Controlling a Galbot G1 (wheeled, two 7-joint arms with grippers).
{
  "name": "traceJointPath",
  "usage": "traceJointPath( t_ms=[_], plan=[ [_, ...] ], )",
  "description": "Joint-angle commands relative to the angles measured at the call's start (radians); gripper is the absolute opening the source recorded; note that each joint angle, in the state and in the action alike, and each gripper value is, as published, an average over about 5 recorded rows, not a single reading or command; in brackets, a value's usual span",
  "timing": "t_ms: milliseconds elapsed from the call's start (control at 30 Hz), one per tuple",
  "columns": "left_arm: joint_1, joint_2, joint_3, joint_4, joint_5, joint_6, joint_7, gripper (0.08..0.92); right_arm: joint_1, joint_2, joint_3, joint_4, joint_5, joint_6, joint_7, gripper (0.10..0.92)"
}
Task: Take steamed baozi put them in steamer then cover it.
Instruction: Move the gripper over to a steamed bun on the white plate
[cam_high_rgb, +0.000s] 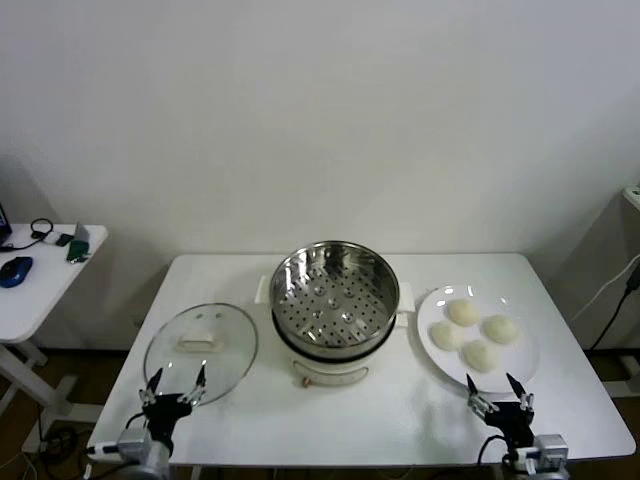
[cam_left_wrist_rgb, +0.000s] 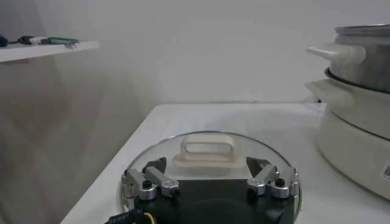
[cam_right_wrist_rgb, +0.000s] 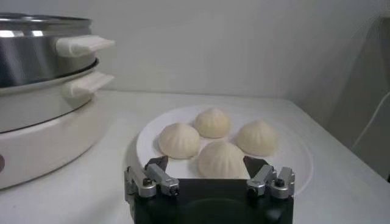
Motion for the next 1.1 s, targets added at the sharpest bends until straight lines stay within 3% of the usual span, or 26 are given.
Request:
traceJointPath(
  t_ms=[33, 300, 433, 667, 867, 1100],
  plan=[
    [0.0, 0.0, 0.0, -0.001, 0.0, -0.001, 0.0, 0.823, 0.024, -0.012, 0.005, 0.026, 0.007, -0.077, -0.003, 0.823],
    [0.005, 0.009, 0.007, -0.009, -0.004, -0.014, 0.001, 0.823, 0.43, -0.282, -0.078, -0.091, -0.001, -0.227, -0.063, 0.823],
    [0.007, 0.012, 0.012, -0.009, -0.006, -0.027, 0.001, 0.823, 0.673, -0.481, -0.29, -0.229, -0.022, -0.263, -0.232, 0.823],
    [0.005, 0.006, 0.025, -0.017, -0.007, -0.032, 0.005, 0.823, 1.169, -0.693, -0.821, -0.495, -0.157, -0.143, -0.66, 0.823],
    [0.005, 0.001, 0.035, -0.013, -0.002, -0.036, 0.009, 0.823, 1.748, -0.675, -1.401, -0.745, -0.304, 0.123, -1.091, 0.823],
    [0.0, 0.005, 0.031, -0.005, -0.003, -0.041, 0.01, 0.823, 2.129, -0.478, -1.888, -0.985, -0.283, 0.231, -1.331, 0.823]
  ],
)
